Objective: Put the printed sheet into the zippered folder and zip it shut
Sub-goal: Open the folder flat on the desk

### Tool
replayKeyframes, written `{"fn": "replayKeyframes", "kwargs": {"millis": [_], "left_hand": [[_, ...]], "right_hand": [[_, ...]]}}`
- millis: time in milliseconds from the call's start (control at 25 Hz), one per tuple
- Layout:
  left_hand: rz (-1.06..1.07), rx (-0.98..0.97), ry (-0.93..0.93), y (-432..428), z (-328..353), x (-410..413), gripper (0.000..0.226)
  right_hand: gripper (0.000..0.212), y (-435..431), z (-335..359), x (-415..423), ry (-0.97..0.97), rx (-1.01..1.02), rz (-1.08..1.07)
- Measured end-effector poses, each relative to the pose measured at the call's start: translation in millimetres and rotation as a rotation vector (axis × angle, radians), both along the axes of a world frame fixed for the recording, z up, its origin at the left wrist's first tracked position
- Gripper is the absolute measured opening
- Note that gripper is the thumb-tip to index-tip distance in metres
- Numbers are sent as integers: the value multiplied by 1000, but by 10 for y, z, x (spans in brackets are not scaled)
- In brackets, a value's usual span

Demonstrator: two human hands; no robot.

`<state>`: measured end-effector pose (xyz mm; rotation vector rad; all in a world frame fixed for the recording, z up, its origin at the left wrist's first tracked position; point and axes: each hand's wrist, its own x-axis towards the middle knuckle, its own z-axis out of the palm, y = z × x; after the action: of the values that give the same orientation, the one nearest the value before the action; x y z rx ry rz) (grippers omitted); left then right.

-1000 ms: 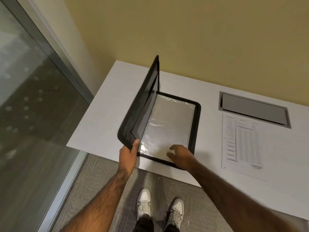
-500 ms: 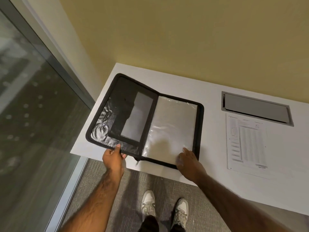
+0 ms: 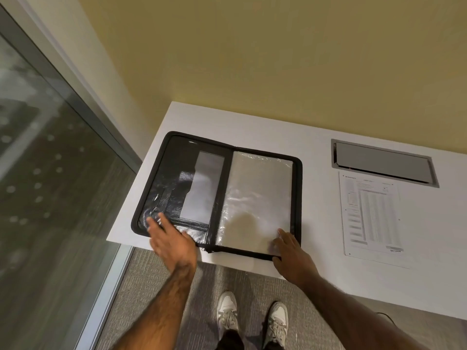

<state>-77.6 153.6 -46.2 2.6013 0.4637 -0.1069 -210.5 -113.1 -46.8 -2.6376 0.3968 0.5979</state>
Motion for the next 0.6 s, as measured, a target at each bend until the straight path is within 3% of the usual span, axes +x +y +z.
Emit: {"fn": "replayKeyframes", "kwargs": {"millis": [160,240,400,600], "left_hand": [[-707,-8,32,-426,-129,-32,76],[-900,97,103,-539,-267,-92,81],[-1027,293,144,-484,-462,-183,86],[-1052,314,168,-415,-453,-218,84]], "right_hand": [[46,13,-17,-86,-15,20,-32],[44,1,-25,-132,-30,39,-32],[46,-34,-7,-200,-31,68,-36],[50,5,-66,-330,-39,76,-24]]}}
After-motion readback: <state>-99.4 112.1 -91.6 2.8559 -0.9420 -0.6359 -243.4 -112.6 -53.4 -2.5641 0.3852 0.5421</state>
